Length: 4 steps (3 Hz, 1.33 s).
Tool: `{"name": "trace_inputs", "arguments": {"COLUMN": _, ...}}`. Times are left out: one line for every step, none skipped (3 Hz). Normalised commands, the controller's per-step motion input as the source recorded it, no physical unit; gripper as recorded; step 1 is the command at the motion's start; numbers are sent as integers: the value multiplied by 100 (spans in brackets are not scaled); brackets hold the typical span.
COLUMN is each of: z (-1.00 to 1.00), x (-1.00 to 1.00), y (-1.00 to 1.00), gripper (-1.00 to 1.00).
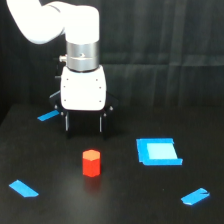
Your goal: Pick up the red object from the table
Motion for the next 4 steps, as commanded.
{"name": "trace_inputs", "arguments": {"z": 9, "x": 23, "y": -90, "gripper": 100}}
{"name": "trace_inputs", "arguments": {"z": 17, "x": 19, "y": -90, "gripper": 100}}
{"name": "trace_inputs", "arguments": {"z": -1, "x": 18, "y": -85, "gripper": 100}}
{"name": "trace_inputs", "arguments": {"z": 6, "x": 13, "y": -71, "gripper": 97}}
